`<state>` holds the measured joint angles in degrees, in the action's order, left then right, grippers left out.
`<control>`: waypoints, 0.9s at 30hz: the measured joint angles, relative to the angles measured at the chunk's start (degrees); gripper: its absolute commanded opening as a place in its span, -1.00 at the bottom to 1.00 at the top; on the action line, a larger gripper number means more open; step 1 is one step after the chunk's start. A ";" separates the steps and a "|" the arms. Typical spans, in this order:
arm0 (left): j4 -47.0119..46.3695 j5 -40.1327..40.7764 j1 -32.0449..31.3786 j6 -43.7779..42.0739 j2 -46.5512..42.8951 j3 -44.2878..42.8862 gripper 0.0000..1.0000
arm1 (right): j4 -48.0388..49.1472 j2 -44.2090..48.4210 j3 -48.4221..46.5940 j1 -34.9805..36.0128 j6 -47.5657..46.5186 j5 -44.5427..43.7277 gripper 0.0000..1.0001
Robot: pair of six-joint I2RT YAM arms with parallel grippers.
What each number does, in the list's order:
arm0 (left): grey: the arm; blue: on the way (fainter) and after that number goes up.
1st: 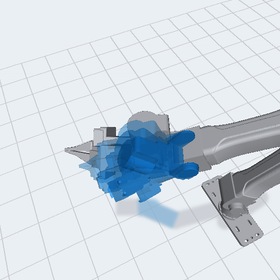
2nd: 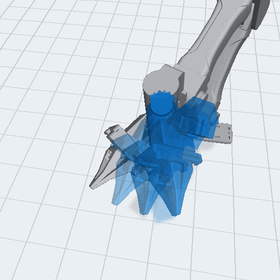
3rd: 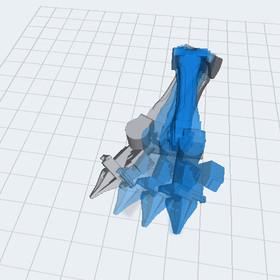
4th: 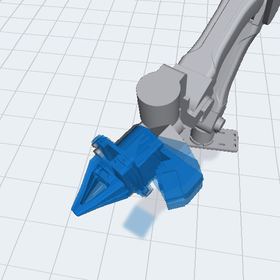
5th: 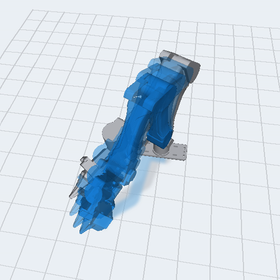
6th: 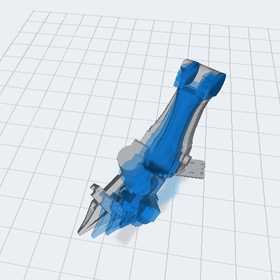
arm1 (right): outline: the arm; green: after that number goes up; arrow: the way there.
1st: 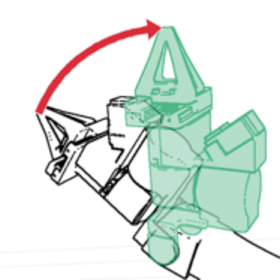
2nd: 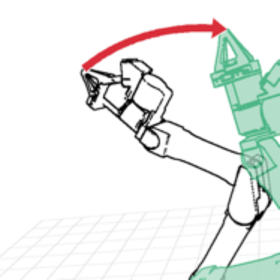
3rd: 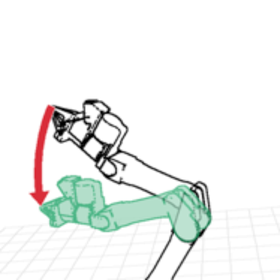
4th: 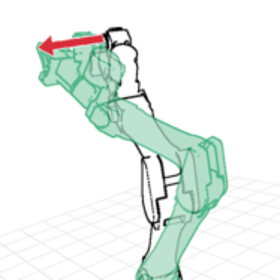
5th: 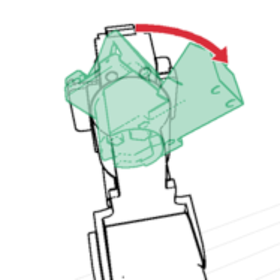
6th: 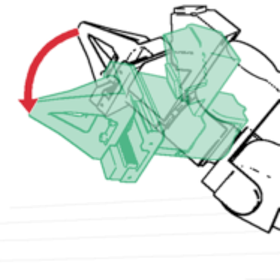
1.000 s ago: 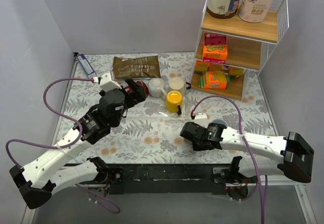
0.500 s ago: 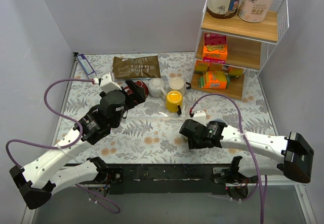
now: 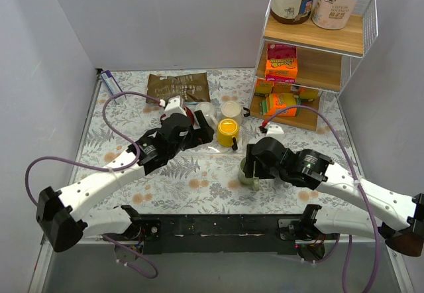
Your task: Turn the mug right side up
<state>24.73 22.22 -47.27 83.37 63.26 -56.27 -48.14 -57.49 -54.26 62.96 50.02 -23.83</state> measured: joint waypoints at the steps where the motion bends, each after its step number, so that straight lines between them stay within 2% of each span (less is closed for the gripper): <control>1: -0.55 -1.75 0.00 0.70 1.95 0.02 0.96 | -0.44 0.81 -0.92 -1.40 -0.66 -0.09 0.46; 10: -4.28 -9.03 -1.31 2.56 21.62 -3.67 0.96 | -2.12 4.17 -7.48 -15.17 -9.14 -1.18 0.46; 18: -6.78 -9.05 -5.55 4.90 34.71 -10.97 0.89 | -4.13 2.84 -10.16 -18.23 -13.42 -4.70 0.46; 23: -6.75 -6.71 -6.71 5.75 39.78 -15.13 0.75 | -5.25 5.86 -9.88 -19.23 -14.12 -5.42 0.46; 27: -6.64 -4.11 -6.71 6.43 41.70 -17.57 0.52 | -6.03 8.20 -9.35 -19.50 -14.12 -5.86 0.46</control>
<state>18.09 18.11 -53.98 89.80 104.97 -73.84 -54.17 -49.30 -63.61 43.46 35.90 -29.69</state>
